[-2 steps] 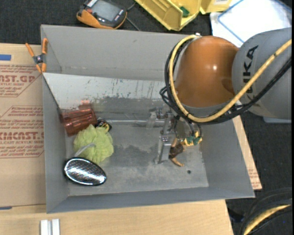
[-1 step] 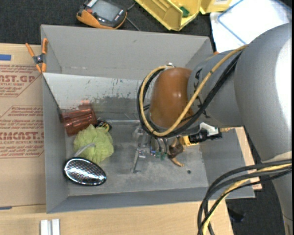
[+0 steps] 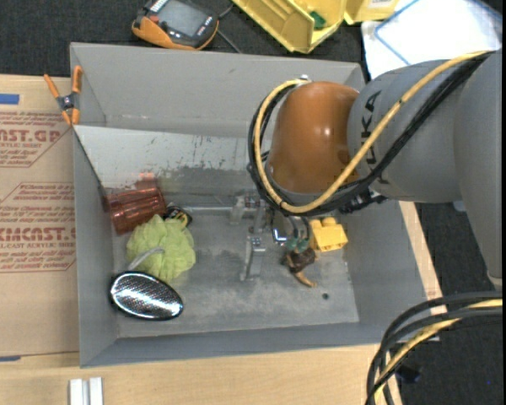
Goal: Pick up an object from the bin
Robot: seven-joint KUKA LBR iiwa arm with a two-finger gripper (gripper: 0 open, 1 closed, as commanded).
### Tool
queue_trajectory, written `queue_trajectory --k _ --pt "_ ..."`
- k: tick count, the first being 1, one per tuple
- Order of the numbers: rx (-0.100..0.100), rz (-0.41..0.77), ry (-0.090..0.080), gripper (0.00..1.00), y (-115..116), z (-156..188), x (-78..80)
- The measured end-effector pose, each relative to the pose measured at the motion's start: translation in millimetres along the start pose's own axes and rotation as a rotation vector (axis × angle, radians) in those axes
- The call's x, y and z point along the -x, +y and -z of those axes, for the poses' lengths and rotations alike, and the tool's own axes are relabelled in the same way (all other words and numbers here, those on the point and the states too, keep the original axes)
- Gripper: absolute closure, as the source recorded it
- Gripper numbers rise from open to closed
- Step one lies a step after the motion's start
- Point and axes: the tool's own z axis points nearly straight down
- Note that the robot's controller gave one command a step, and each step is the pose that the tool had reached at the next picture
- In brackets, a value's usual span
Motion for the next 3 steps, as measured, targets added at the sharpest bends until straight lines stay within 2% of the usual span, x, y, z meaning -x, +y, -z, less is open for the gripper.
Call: queue_trajectory --k 1,2,3 --pt "-0.001 -0.168 0.016 0.0 -11 -63 -2.3" --pt "0.0 0.041 -0.005 0.0 122 -89 -7.8" --pt "-0.002 0.054 0.012 1.0 92 -93 -18.0"
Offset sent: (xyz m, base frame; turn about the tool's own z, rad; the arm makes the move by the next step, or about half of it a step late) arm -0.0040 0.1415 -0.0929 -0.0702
